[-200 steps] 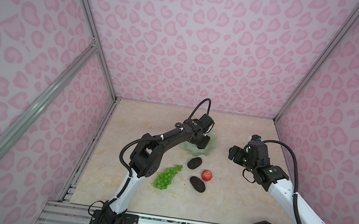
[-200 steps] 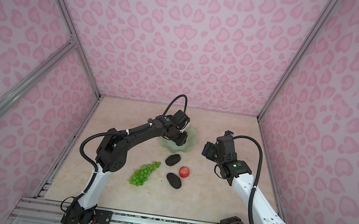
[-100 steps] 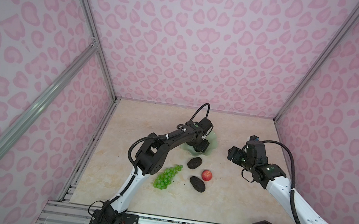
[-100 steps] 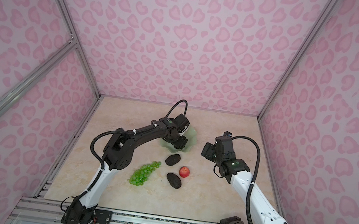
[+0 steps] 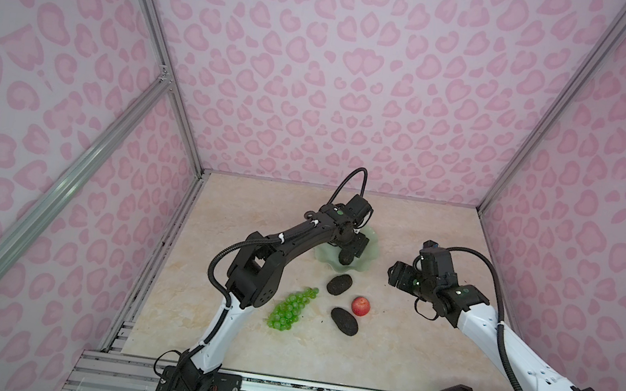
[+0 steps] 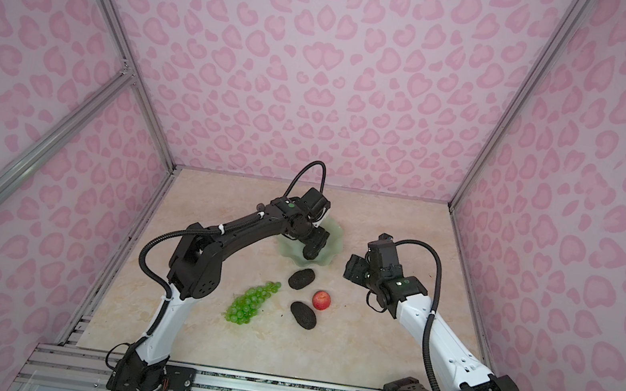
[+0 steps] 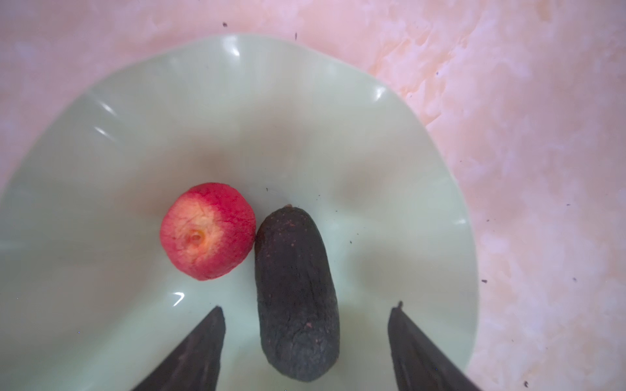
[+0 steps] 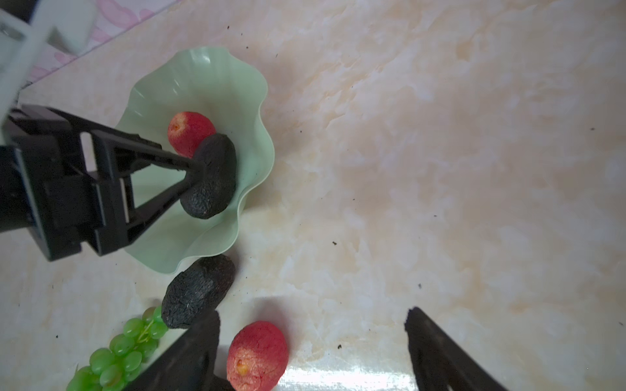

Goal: Place and organize the fake fruits in the fruit bowl
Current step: 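Lower the avocado into the bowl beside the peach and open the left gripper, then grasp the second red peach with the right gripper while the left arm withdraws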

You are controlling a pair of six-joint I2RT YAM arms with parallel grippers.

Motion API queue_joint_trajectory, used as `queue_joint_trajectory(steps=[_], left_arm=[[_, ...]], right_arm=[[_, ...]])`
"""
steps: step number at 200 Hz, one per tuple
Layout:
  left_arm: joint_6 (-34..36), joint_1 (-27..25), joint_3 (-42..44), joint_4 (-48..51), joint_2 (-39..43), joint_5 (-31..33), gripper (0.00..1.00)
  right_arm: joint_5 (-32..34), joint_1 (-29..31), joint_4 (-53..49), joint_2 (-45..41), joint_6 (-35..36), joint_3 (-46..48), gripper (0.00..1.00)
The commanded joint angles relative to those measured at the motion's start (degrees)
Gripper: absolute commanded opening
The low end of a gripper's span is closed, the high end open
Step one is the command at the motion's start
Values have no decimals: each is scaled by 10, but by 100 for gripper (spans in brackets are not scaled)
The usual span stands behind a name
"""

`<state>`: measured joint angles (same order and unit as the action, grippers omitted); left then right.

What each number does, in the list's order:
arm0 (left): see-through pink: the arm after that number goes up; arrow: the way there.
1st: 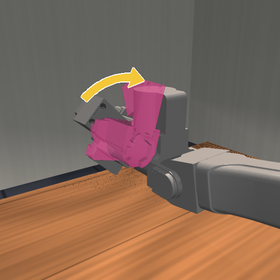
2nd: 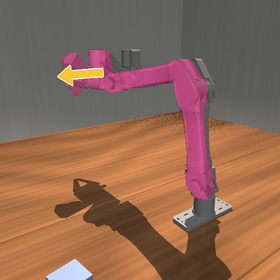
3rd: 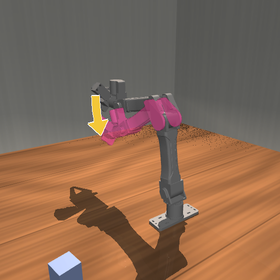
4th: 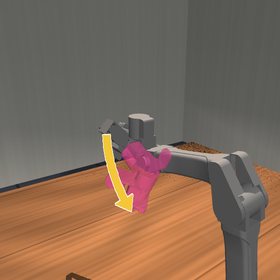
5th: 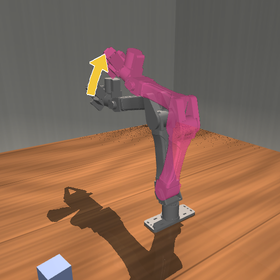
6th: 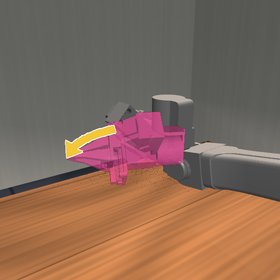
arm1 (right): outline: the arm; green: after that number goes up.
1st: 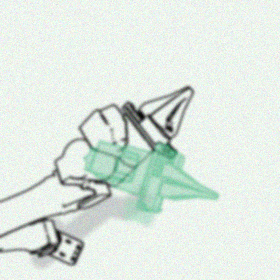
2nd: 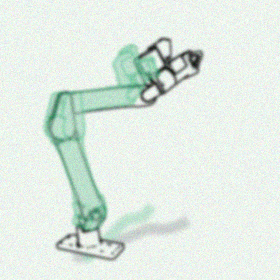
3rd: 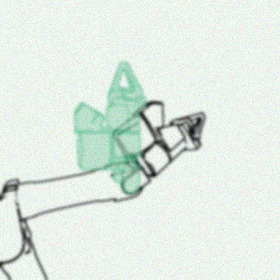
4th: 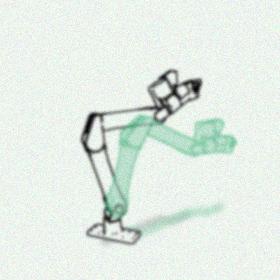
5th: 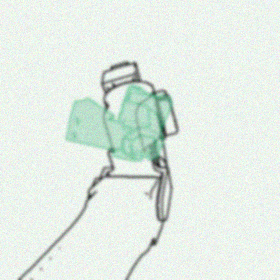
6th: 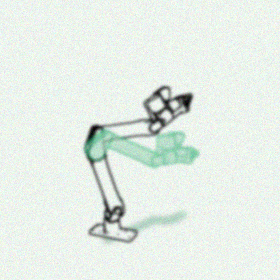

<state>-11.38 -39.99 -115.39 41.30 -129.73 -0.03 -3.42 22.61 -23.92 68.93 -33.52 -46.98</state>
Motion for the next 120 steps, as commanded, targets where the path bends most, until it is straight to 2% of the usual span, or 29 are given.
queue_joint_trajectory(steps=[1, 66, 120], left_arm=[[2, 1, 28, -32, 185, 19, 78], [-21, 2, 222, -121, 369, 97, 78], [-51, 3, 369, -147, 494, 157, 79]], right_arm=[[-11, 27, -4, 12, -11, 13, 86], [-15, 132, 49, 71, -81, 46, 82], [-13, 154, 85, 134, -108, 42, 77]])
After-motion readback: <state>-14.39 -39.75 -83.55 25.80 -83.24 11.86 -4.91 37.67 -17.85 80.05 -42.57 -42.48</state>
